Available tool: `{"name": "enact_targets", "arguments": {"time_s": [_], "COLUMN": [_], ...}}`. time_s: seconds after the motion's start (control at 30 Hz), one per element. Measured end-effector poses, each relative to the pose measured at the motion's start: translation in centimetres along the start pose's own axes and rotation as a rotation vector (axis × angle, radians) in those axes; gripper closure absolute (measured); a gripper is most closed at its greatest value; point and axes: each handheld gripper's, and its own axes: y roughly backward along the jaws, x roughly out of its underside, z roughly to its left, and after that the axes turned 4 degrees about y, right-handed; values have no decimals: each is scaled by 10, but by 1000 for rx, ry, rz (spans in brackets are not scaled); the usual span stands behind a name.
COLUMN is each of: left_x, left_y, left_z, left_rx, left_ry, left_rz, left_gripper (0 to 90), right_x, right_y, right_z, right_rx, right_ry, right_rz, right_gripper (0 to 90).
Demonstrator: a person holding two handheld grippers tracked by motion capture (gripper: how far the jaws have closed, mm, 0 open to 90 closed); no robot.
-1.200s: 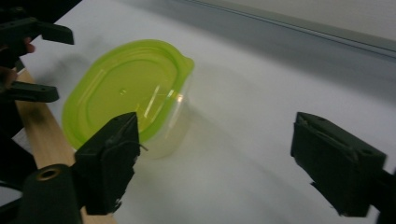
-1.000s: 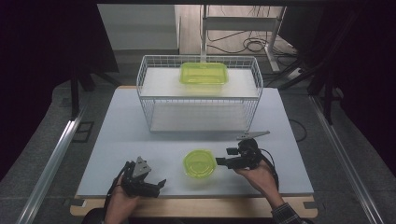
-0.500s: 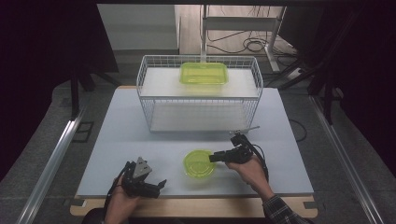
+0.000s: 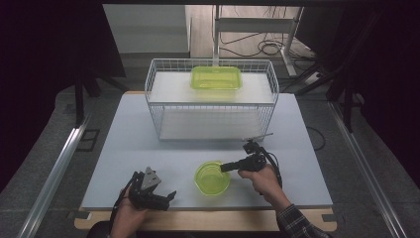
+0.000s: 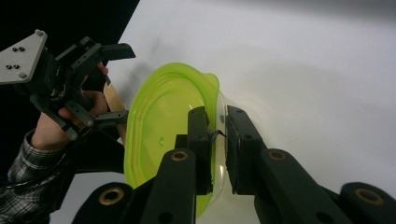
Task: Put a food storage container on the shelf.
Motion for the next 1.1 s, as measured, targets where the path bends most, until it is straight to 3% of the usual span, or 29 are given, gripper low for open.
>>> {"name": "enact_targets", "arguments": {"time_s": [0.43,1.1], "left_x": [0,0], "left_y": [1,-2], "left_z": [2,0], "left_rx": [16,19], "left_ry": [17,5], "left_rz": [-11,15], "left_gripper": [14,14], "right_x": [-12,-41], "right_y": [29,67], "right_z": [9,32], "right_rx": [-17,-18], "right_ry": [-1,11], "right_rz": [-108,-210], "right_gripper": [808,808]}}
